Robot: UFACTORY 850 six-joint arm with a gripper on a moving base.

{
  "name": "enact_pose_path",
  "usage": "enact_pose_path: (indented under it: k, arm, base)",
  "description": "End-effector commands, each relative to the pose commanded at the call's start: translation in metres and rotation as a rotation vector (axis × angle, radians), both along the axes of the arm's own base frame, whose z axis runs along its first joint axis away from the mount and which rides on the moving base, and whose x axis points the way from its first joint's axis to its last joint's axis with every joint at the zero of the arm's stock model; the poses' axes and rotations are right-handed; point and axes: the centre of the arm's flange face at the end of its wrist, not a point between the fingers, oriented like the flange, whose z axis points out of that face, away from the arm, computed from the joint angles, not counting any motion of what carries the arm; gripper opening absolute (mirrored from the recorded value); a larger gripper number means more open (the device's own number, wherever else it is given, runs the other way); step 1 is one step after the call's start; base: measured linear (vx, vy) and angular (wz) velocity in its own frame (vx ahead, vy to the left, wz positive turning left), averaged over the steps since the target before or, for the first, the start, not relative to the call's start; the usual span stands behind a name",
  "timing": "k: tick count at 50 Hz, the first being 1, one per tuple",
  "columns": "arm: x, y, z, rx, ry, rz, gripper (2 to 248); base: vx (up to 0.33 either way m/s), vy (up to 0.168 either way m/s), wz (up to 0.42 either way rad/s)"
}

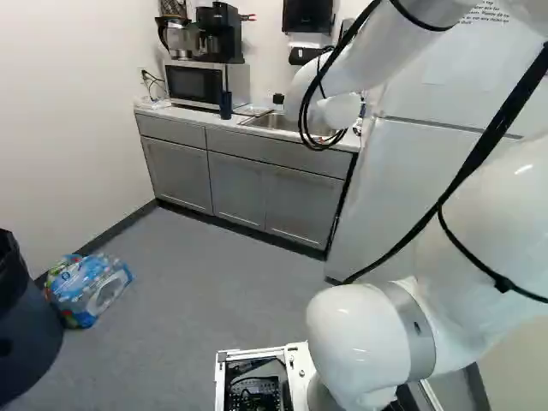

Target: Rinse the cup and place it in the tray

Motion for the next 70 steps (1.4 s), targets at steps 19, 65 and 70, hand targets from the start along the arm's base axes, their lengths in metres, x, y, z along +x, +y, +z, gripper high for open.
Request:
enact_pose_path:
  k: [19,65,70]
  arm:
    - [0.003,0.000,0.017,0.000,0.003,0.000,247]
    - [0.012,0.000,0.060,0.000,-0.009,0.000,247]
    - [0.012,0.000,0.064,0.000,-0.012,0.000,247]
  base:
    - [0.000,0.000,0.000]
    - [0.000,0.000,0.000]
    - [0.000,0.000,0.000]
